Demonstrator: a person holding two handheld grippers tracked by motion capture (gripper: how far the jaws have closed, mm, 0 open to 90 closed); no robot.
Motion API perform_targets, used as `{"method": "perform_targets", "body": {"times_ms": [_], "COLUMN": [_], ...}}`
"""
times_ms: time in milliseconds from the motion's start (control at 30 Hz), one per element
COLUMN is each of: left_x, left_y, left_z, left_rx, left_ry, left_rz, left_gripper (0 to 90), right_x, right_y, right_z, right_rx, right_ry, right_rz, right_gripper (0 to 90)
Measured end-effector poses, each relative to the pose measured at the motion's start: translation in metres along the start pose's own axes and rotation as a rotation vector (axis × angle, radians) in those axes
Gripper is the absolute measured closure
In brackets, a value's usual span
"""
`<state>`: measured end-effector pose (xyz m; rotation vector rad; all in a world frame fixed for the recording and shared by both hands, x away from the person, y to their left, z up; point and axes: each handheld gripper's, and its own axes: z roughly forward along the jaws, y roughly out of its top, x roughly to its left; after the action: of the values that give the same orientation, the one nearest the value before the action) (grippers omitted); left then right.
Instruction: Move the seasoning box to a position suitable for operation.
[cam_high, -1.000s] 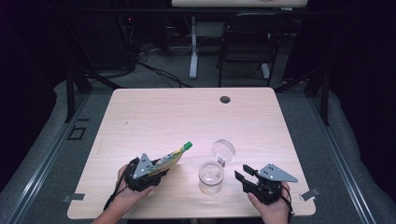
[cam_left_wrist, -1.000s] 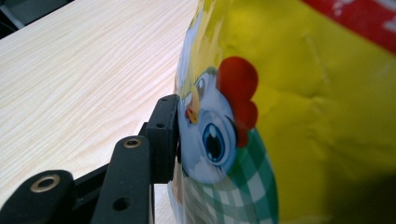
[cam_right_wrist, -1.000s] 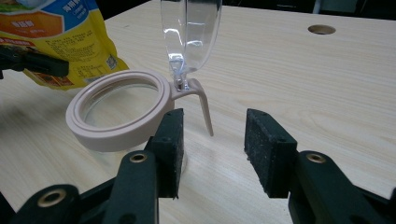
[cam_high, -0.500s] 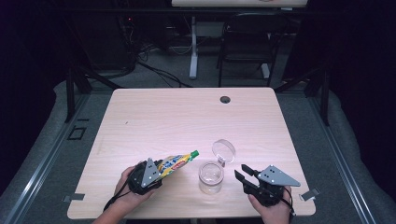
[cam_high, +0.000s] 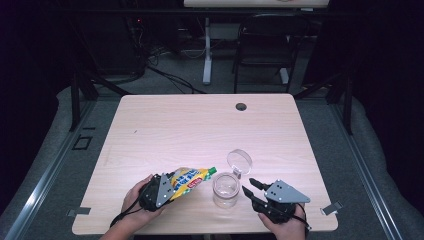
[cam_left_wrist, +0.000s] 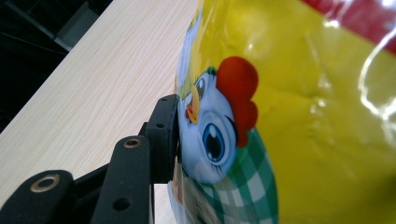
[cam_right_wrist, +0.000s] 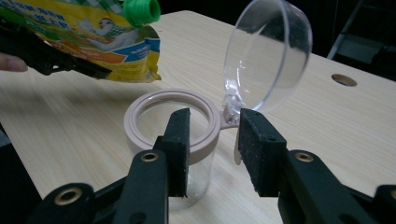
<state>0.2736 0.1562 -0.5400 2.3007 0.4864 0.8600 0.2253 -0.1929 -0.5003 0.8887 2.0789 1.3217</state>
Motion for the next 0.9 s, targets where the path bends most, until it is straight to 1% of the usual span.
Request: {"method": "perform_targets", "body": {"times_ms": [33, 100, 133, 167, 200, 267, 433, 467, 500, 533, 567, 600, 633, 667, 700, 733, 800, 900], "left_x": [0.000, -0.001, -0.001, -0.001, -0.001, -0.002, -0.003, -0.003, -0.003, -0.003, -0.004, -0.004, -0.004, -0.005, -0.005, -0.005, -0.004, -0.004], "left_y": [0.000, 0.000, 0.001, 0.001, 0.001, 0.001, 0.001, 0.001, 0.001, 0.001, 0.001, 0.001, 0.001, 0.001, 0.001, 0.002, 0.001, 0.001], "left_z": [0.000, -0.001, -0.001, -0.001, -0.002, -0.002, -0.002, -0.002, -0.002, -0.002, -0.001, -0.001, -0.001, 0.000, 0.000, -0.001, -0.001, -0.001], "left_rx": [0.000, -0.001, 0.000, -0.001, 0.003, 0.003, 0.007, 0.008, 0.010, 0.013, 0.013, 0.019, 0.019, 0.021, 0.021, 0.024, 0.022, 0.020], "left_ry": [0.000, 0.005, 0.006, 0.008, 0.010, 0.012, 0.018, 0.019, 0.018, 0.015, 0.014, 0.017, 0.017, 0.021, 0.021, 0.021, 0.022, 0.020], "left_rz": [0.000, 0.002, 0.007, 0.007, 0.011, 0.014, 0.024, 0.028, 0.029, 0.030, 0.031, 0.045, 0.045, 0.050, 0.050, 0.054, 0.050, 0.045], "left_gripper": [57.1, 57.1, 57.2, 57.2, 57.1, 57.2, 57.2, 57.2, 57.2, 57.2, 57.2, 57.2, 57.2, 57.2, 57.2, 57.2, 57.2, 57.2], "right_x": [0.002, 0.003, 0.005, 0.005, 0.006, 0.007, 0.009, 0.010, 0.011, 0.011, 0.011, 0.012, 0.012, 0.015, 0.015, 0.018, 0.019, 0.019], "right_y": [0.001, 0.002, 0.003, 0.003, 0.003, 0.003, 0.005, 0.006, 0.007, 0.007, 0.008, 0.012, 0.012, 0.016, 0.016, 0.021, 0.026, 0.030], "right_z": [0.000, 0.001, 0.001, 0.001, 0.002, 0.002, 0.001, 0.001, 0.002, 0.002, 0.003, 0.004, 0.004, 0.005, 0.005, 0.006, 0.009, 0.013], "right_rx": [0.000, 0.002, 0.013, 0.013, 0.019, 0.017, 0.012, 0.013, 0.020, 0.020, 0.027, 0.045, 0.045, 0.055, 0.055, 0.075, 0.088, 0.099], "right_ry": [0.001, 0.006, 0.010, 0.010, 0.031, 0.043, 0.056, 0.062, 0.075, 0.075, 0.088, 0.093, 0.093, 0.089, 0.089, 0.084, 0.079, 0.087], "right_rz": [-0.012, -0.018, -0.032, -0.032, -0.009, 0.002, -0.007, -0.011, -0.009, -0.009, -0.008, -0.022, -0.022, -0.040, -0.040, -0.065, -0.088, -0.101], "right_gripper": [64.6, 64.9, 65.3, 65.3, 65.1, 65.3, 65.2, 64.6, 61.9, 61.9, 60.9, 60.4, 60.4, 61.6, 61.6, 63.1, 64.7, 64.8]}}
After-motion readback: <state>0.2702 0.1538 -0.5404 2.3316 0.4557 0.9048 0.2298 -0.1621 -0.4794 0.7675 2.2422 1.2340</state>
